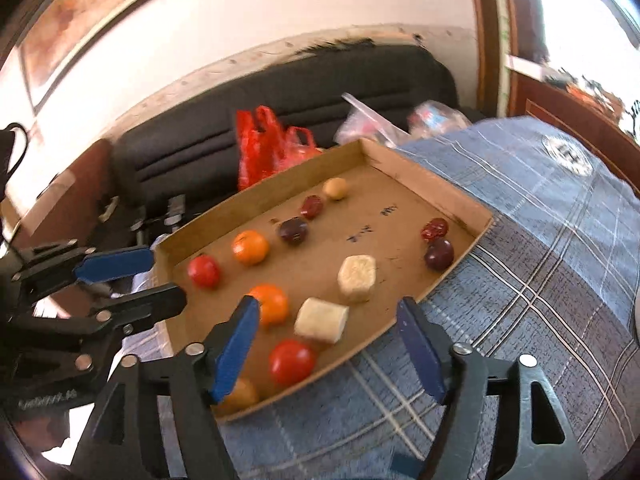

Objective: Organize fruits

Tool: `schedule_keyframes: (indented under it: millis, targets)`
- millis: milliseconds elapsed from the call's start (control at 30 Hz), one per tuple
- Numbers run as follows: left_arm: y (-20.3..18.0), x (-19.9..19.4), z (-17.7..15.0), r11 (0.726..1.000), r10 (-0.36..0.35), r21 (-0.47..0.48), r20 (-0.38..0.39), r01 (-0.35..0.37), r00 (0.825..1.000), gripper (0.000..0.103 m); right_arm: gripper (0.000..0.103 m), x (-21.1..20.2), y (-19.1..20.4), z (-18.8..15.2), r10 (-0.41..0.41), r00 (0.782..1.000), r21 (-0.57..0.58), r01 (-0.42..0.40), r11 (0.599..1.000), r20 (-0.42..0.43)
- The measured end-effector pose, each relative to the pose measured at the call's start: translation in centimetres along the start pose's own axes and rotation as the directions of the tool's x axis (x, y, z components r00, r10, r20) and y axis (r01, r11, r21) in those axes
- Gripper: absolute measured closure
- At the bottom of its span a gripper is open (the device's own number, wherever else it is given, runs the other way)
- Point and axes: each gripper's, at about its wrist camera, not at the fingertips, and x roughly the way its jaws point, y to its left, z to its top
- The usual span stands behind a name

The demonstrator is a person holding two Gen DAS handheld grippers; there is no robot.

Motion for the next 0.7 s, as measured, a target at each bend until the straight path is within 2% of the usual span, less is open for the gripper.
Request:
schedule_keyframes:
  millis: [100, 300, 433, 567, 700]
  targets:
    - [-0.6, -1.2, -1.4, 0.999, 0.036, 0.034, 0.029, -0.037, 0.999, 0.057, 0.024, -1.3, 1.1, -1.0, 0.019, 1.0, -0.081, -0.018, 0.997, 0.009]
    - [-0.8, -3.3, -3.8, 0.999, -0.017, 0.044, 0.024, 0.016, 1.0, 0.055, 0.018, -3.0, 3.1, -2.7, 0.052, 0.998, -0.196, -0.058, 0.979, -0.034]
    - [-1.1, -4.7, -5.6, 0.998, -0.004, 0.056, 0.044, 0.002, 0.999, 0.054, 0.018, -4.2, 3.9, -3.9, 0.105, 0.993, -0.242, -0.114, 0.963, -0.049]
    - [-1.4, -5.5, -6.5, 0.998, 0.001, 0.066, 0.052, -0.004, 0.999, 0.053, 0.018, -5.0, 5.3, -4.8, 0.095, 0.995, -0.319, -0.1, 0.942, -0.03]
    - [-1.4, -6.3, -6.9, 0.998, -0.003, 0.058, 0.07, -0.001, 0.998, 0.052, 0.018, -5.1, 6.4, -5.2, 0.117, 0.992, -0.36, -0.128, 0.924, -0.052]
